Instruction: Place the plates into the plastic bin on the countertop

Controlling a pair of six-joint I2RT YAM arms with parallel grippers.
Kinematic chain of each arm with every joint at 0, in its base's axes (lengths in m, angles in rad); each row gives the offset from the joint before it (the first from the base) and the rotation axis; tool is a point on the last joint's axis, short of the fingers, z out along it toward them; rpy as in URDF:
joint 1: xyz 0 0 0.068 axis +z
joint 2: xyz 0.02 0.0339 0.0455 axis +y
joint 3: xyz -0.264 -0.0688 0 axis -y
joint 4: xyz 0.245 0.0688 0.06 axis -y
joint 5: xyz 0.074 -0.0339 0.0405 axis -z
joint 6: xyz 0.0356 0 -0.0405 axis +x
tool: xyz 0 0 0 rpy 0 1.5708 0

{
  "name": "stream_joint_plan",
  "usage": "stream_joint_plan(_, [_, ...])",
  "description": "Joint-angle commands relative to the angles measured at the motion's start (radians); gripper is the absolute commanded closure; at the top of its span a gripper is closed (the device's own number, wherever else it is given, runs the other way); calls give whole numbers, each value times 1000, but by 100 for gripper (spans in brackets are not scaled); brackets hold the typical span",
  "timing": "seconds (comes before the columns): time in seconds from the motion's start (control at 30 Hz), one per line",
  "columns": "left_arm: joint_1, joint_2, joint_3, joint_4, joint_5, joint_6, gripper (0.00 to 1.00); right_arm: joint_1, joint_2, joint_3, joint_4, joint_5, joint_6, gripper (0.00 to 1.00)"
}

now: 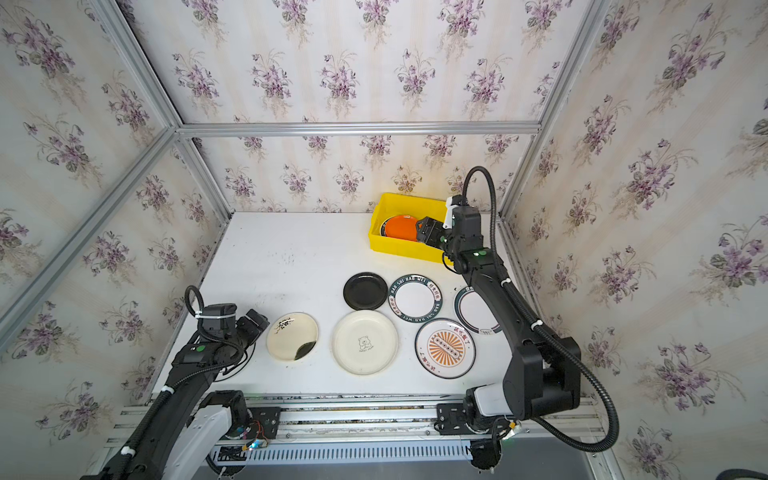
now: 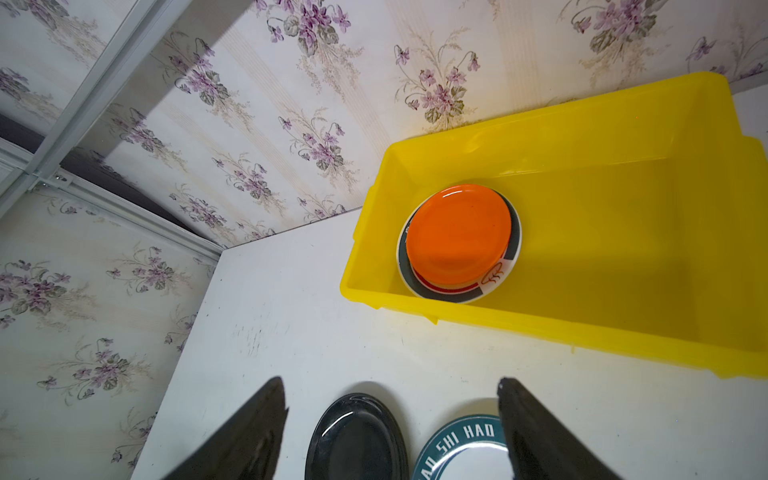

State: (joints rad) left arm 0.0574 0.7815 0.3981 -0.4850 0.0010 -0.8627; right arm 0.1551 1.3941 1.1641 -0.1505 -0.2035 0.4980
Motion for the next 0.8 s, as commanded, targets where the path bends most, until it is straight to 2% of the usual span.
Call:
stream_joint_plan(0.0, [8,27,-8,67,16,-24,0,1,-40,-50,60,-20,9,18])
stream_joint_plan(0.33, [13,140,-32,168,69,-34,0,1,-84,-104,26,-9,-32,17])
stream_joint_plan(0.77, [12,357,50,258,141,56,0,1,-108,-117,-4,15,-35,18])
